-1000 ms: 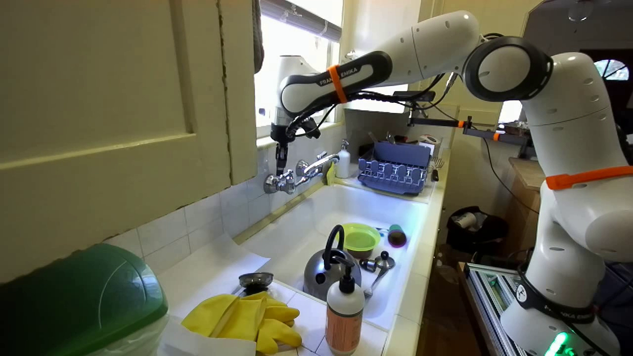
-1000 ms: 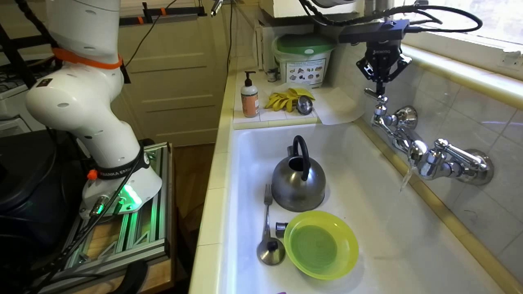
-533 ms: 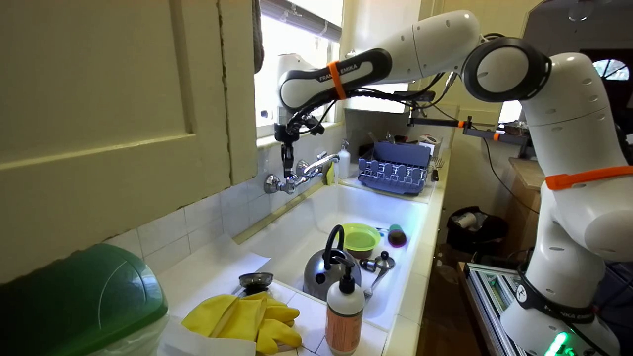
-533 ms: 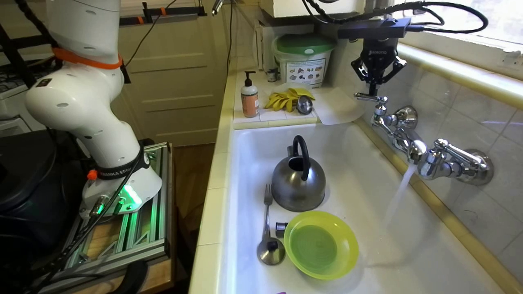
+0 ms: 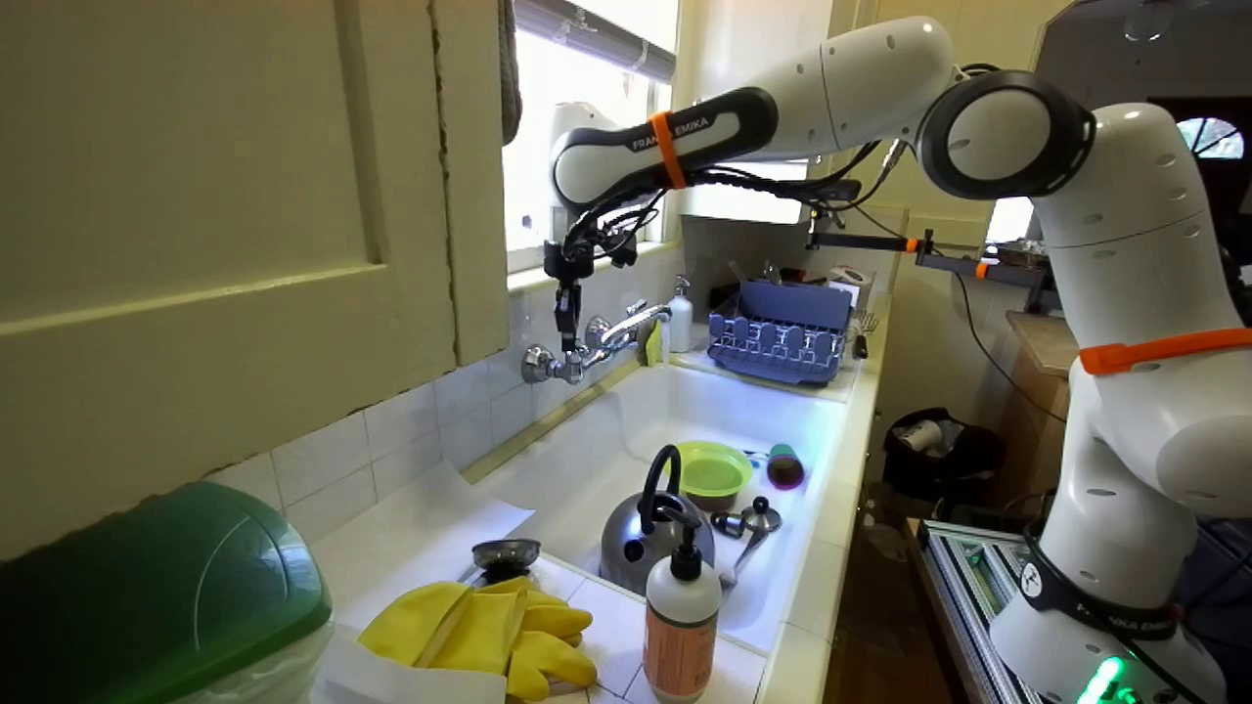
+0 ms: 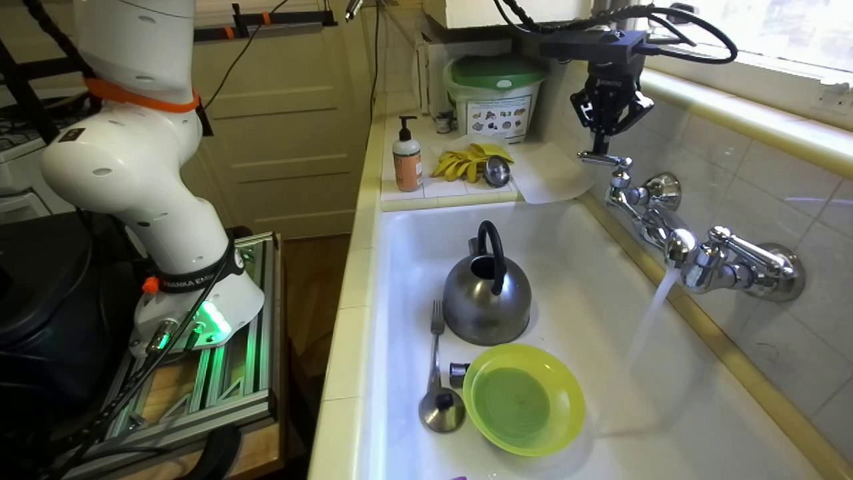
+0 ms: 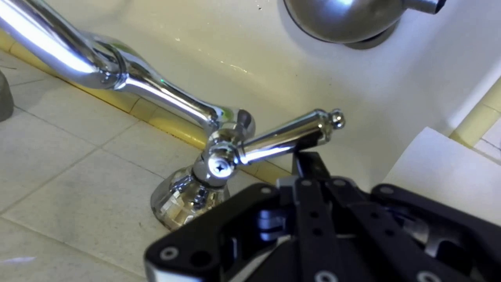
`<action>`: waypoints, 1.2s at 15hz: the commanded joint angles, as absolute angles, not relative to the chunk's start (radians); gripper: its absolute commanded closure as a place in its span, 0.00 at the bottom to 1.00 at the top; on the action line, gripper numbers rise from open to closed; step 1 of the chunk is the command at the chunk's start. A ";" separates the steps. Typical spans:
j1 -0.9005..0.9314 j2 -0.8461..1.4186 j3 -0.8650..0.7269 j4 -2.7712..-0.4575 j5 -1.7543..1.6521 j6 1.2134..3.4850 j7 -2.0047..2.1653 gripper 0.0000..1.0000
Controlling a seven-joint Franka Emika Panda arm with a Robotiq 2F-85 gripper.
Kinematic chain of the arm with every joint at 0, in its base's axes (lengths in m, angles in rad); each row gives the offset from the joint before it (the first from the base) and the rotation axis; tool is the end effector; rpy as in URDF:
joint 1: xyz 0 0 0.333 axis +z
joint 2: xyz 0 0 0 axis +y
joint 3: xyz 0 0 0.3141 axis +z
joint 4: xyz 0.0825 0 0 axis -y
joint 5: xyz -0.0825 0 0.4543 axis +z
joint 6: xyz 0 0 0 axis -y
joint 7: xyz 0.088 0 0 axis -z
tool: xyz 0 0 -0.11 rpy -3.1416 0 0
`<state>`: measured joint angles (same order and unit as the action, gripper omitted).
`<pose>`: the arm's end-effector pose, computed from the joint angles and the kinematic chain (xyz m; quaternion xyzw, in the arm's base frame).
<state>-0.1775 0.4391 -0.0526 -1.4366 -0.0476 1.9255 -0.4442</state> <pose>0.7402 -0.1711 0.4196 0.9922 0.1172 0.0126 0.0401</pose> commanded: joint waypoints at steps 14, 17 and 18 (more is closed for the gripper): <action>-0.182 0.224 -0.157 -1.472 -0.053 1.694 0.065 0.31; -0.188 0.206 -0.169 -1.486 -0.053 1.679 0.070 0.07; -0.189 0.198 -0.172 -1.493 -0.054 1.677 0.072 0.01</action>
